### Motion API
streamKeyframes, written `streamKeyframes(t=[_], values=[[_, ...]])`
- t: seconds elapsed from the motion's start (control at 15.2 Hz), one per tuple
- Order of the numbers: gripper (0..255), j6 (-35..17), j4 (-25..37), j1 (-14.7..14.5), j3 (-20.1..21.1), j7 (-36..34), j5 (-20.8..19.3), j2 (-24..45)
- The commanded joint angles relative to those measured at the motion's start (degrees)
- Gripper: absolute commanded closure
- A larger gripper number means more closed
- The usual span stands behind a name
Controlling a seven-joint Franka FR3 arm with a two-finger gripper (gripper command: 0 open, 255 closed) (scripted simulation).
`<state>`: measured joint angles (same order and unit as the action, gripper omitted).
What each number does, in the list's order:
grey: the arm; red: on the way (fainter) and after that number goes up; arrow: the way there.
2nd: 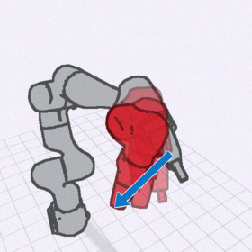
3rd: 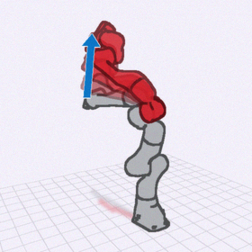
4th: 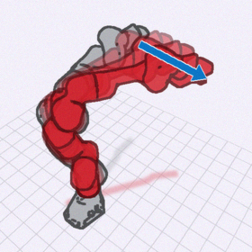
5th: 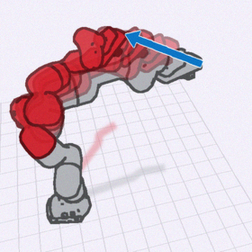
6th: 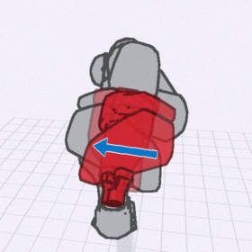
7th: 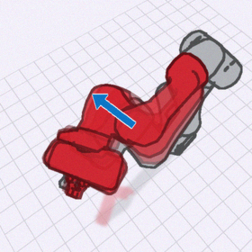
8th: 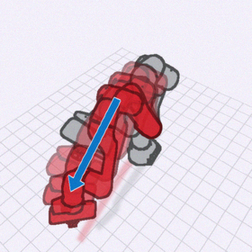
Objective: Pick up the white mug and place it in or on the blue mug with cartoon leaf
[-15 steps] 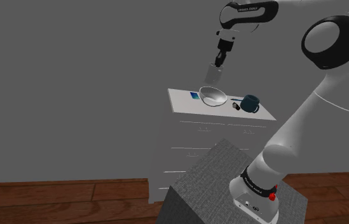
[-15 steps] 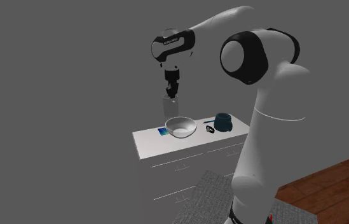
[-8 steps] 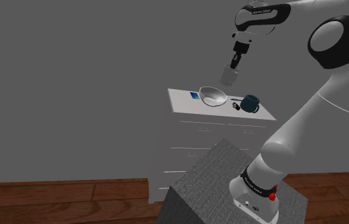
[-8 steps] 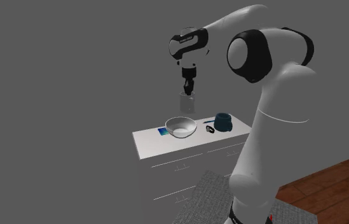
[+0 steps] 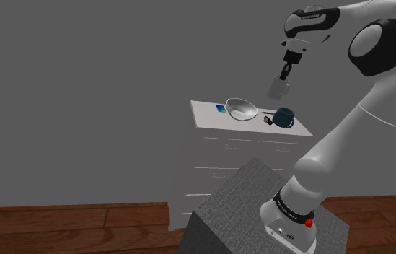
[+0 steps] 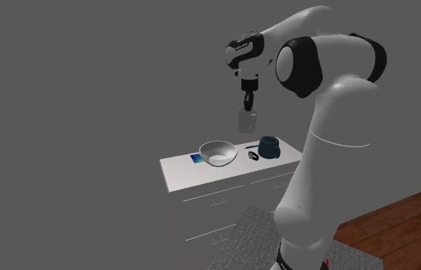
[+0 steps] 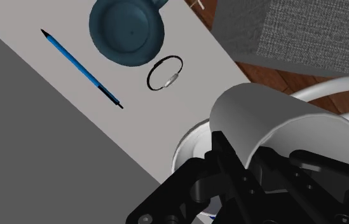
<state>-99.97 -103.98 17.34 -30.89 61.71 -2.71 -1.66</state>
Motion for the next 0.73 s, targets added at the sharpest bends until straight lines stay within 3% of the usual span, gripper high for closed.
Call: streamKeyframes(t=[0.0, 0.66], values=[[255, -0.05, 0.44, 1.42, -1.53, 3.04, 0.06, 0.43], [255, 2.02, 10.03, 9.89, -8.71, 19.42, 5.02, 9.25]])
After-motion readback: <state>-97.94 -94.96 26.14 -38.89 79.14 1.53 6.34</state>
